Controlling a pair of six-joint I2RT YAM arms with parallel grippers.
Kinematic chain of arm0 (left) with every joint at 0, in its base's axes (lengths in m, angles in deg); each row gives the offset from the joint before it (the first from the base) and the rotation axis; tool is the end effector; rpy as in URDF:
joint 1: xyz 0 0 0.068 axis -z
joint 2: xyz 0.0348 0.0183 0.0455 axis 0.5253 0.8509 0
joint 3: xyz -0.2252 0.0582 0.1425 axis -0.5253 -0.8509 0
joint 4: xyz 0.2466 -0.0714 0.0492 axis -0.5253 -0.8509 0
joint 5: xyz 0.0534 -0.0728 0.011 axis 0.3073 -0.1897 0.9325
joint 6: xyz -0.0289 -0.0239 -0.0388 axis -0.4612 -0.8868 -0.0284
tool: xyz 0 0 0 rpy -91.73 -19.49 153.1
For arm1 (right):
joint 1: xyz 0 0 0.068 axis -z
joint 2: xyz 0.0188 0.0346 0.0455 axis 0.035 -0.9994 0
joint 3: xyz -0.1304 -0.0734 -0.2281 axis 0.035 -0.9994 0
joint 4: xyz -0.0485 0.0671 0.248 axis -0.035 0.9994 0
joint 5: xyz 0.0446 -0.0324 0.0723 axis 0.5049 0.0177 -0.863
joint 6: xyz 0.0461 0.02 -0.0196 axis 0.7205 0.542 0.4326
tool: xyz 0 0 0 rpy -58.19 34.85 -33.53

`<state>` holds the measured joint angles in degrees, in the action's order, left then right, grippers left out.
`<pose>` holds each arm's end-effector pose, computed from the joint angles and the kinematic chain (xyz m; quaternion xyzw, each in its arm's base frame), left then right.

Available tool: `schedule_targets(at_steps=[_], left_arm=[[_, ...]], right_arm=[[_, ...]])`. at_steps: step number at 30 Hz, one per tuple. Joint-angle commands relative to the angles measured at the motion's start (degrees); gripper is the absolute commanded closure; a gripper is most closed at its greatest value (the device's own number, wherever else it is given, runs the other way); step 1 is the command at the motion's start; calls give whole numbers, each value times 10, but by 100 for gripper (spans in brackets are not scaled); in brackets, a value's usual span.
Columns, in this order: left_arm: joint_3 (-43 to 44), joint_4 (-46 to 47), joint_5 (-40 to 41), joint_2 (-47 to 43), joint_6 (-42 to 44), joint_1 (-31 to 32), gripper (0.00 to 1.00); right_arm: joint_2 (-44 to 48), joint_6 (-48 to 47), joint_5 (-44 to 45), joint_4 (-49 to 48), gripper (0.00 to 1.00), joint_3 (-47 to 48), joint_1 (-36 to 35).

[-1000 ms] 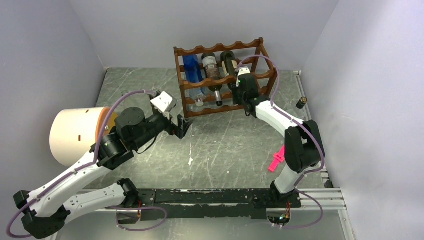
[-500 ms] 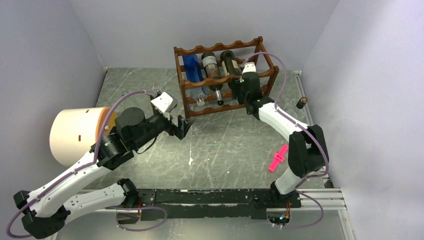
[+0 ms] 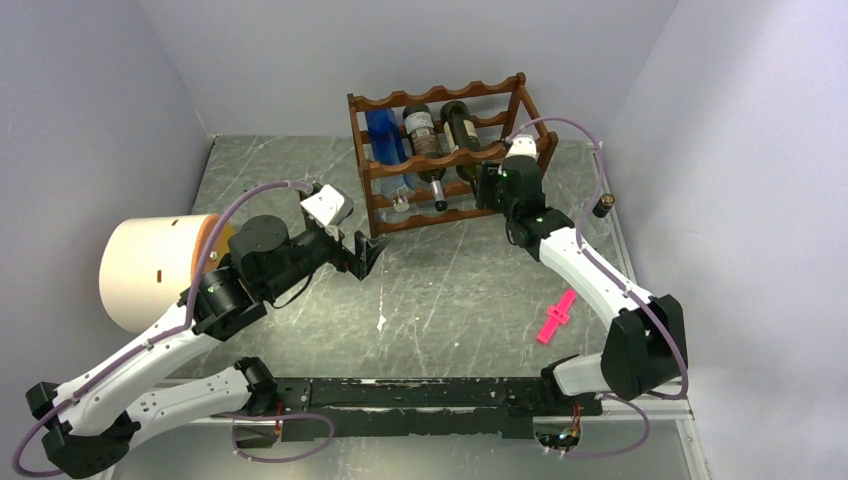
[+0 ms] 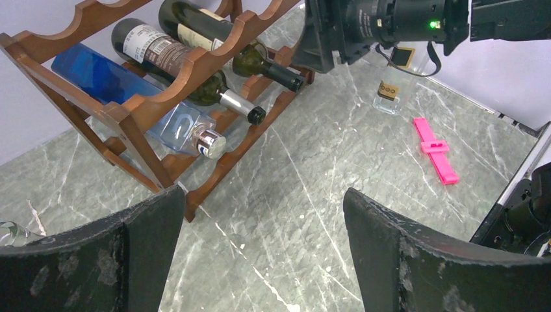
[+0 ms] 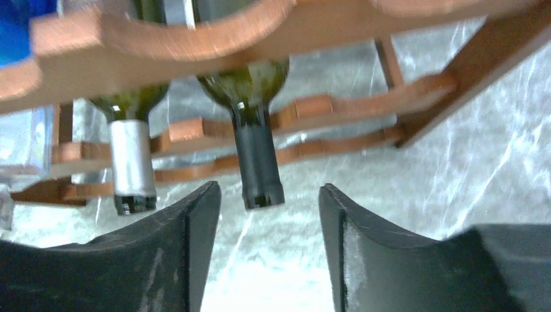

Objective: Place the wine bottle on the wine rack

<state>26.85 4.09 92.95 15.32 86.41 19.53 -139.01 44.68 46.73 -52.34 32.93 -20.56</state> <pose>0.1193 -0.1411 0.3967 0.2681 0.6900 -0.2571 0.6212 0.3002 0.1143 0.3054 -0.0103 0.8313 0.0474 0.5537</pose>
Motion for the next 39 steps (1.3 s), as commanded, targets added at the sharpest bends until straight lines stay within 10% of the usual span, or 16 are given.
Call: schedule_targets(at_steps=[1,5,12,32,39], left_arm=[[-6,3,-9,-5,-1,3,5],[-3,4,-11,-2,1,3,5],[0,8,-7,0,0,2,5],[9,8,29,9,-1,3,5],[9,8,26,11,-7,2,5]], right_arm=[[23,65,11,93,46,-21,1],[29,81,-1,125,68,-52,1],[-17,84,-5,122,75,-28,3],[-124,47,11,50,79,51,4],[-52,67,-8,92,63,21,4]])
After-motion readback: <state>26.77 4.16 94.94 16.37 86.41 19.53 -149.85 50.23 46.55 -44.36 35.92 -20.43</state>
